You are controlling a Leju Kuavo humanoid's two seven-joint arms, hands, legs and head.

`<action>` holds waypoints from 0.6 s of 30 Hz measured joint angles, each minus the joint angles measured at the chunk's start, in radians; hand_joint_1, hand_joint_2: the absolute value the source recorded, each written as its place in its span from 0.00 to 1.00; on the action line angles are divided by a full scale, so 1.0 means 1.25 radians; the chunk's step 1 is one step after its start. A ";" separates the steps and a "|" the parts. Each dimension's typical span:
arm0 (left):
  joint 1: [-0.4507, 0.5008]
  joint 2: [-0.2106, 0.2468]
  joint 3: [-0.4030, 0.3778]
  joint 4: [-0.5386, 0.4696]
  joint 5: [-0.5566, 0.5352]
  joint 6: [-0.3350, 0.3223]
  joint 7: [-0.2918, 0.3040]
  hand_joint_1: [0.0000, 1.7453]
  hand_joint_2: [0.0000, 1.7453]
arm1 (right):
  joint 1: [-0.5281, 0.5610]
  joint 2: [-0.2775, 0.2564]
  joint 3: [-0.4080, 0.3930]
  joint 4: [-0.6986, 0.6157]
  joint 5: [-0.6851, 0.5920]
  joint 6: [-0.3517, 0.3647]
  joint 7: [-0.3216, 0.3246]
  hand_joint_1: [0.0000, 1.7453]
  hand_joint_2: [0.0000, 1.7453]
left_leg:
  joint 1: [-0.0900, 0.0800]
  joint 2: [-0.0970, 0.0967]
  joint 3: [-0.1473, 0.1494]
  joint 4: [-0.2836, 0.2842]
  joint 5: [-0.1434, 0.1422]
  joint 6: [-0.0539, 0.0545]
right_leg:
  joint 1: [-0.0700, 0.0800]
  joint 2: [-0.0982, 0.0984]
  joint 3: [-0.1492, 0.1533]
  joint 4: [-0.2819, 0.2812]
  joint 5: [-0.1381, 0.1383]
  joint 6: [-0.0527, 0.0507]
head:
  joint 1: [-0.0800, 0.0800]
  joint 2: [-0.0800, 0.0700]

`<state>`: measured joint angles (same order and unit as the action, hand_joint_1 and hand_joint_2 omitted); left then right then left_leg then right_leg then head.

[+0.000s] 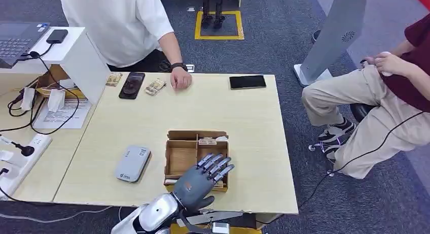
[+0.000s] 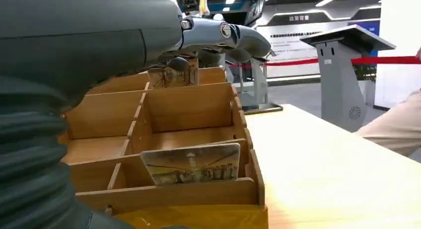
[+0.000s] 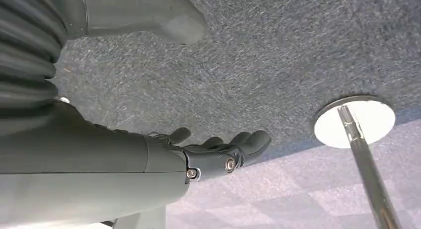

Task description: Pass the card to the sensor for recognition and then transmit it.

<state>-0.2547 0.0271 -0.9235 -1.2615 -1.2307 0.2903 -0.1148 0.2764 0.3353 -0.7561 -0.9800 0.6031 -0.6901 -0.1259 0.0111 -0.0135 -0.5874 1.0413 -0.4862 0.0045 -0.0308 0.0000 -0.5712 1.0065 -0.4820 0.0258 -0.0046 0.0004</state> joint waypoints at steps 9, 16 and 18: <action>0.000 -0.002 0.000 0.011 -0.022 -0.004 0.015 0.00 1.00 | 0.016 0.002 0.022 -0.022 0.005 0.000 0.019 0.00 1.00 | 0.000 0.000 0.000 0.000 0.000 0.000 | 0.000 0.000 0.000 0.000 0.000 0.000 | 0.000 0.000; 0.001 -0.002 0.000 0.015 -0.042 -0.002 0.031 0.21 1.00 | 0.024 0.003 0.035 -0.033 0.005 0.000 0.030 0.00 1.00 | 0.000 0.000 0.000 0.000 0.000 0.000 | 0.000 0.000 0.000 0.000 0.000 0.000 | 0.000 0.000; 0.001 -0.003 0.000 0.017 -0.047 0.003 0.036 0.86 1.00 | 0.024 0.003 0.035 -0.035 0.006 0.000 0.028 0.00 1.00 | 0.000 0.000 0.000 0.000 0.000 0.000 | 0.000 0.000 0.000 0.000 0.000 0.000 | 0.000 0.000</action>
<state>-0.2538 0.0233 -0.9236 -1.2402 -1.2894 0.2941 -0.0698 0.3065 0.3388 -0.7118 -1.0235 0.6104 -0.6901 -0.0911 0.0111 -0.0135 -0.5875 1.0413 -0.4862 0.0045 -0.0308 0.0000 -0.5711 1.0065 -0.4820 0.0258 -0.0050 0.0004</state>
